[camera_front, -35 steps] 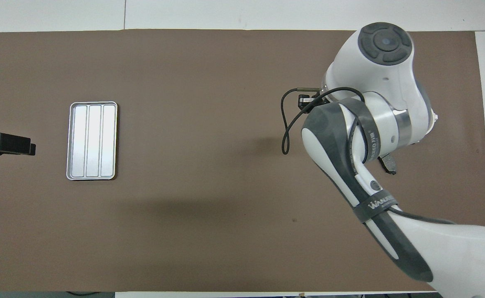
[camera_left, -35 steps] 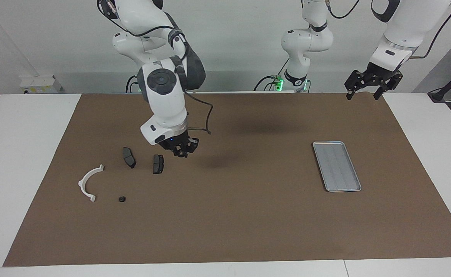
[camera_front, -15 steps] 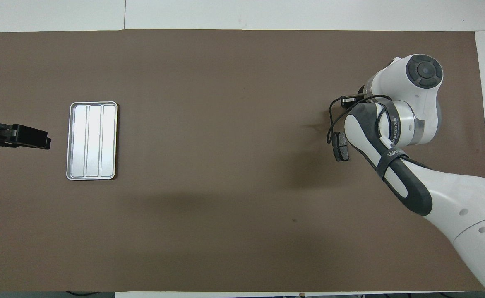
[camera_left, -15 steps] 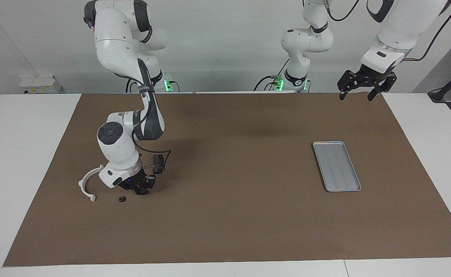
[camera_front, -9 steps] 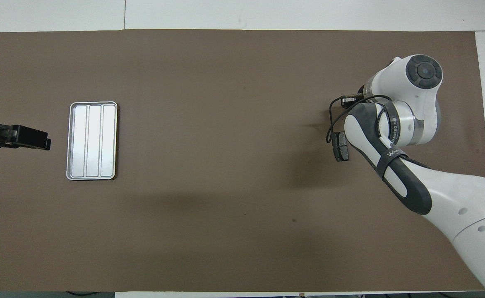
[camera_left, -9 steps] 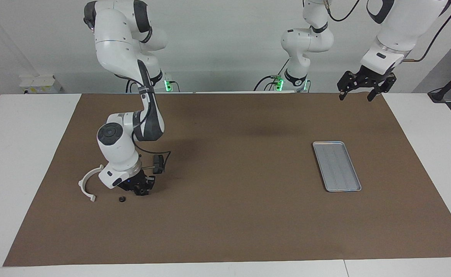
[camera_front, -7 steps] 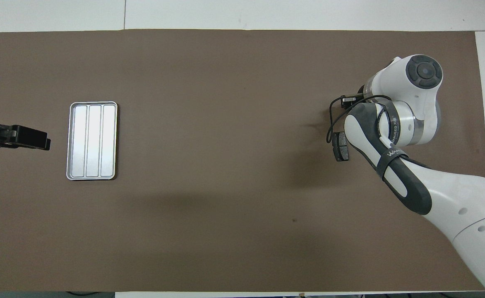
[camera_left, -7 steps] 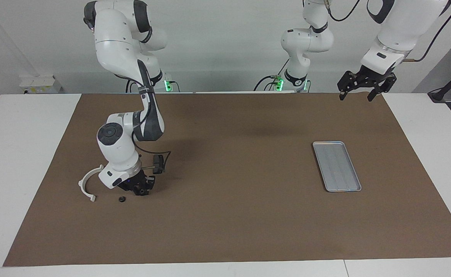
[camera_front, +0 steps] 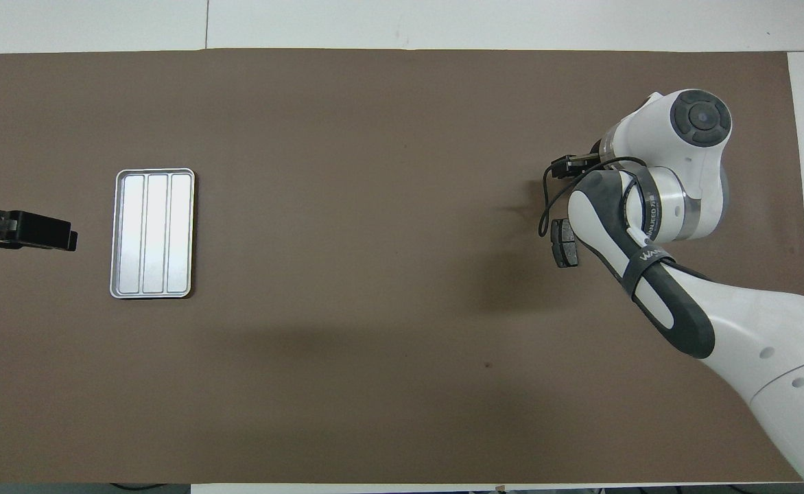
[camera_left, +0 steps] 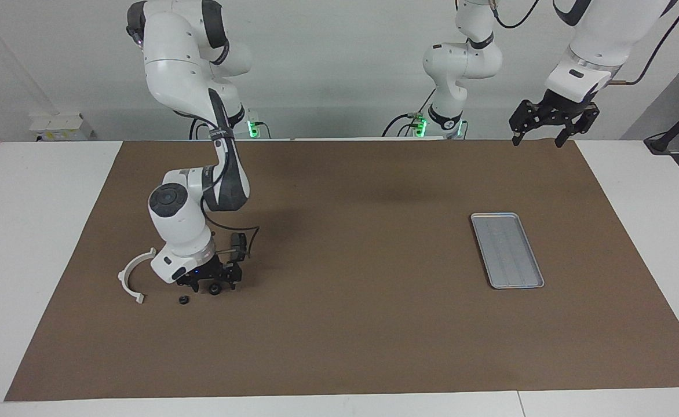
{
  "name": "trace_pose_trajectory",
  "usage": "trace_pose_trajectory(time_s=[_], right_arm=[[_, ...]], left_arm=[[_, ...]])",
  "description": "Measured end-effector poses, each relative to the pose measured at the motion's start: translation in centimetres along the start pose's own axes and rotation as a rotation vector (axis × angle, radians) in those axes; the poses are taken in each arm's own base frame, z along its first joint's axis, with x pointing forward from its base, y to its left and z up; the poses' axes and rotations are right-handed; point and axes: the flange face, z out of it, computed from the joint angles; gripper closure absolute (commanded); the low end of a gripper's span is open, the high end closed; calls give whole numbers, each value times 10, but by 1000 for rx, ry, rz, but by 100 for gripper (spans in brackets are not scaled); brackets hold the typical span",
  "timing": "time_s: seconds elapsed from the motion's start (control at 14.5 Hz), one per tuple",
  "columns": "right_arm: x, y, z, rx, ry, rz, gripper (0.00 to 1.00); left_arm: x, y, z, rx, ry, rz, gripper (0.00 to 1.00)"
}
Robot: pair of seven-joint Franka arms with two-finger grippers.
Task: Place bearing gear from tray to pile
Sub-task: 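Carry the part to the gear near the brake pads and release it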
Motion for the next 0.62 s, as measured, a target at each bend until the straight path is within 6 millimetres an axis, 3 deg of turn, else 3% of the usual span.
trace_pose_trajectory(time_s=[0.62], right_arm=[[-2,6,-64,3,2,10,0]], left_arm=[[0,-4,0,0,0,-7,0]])
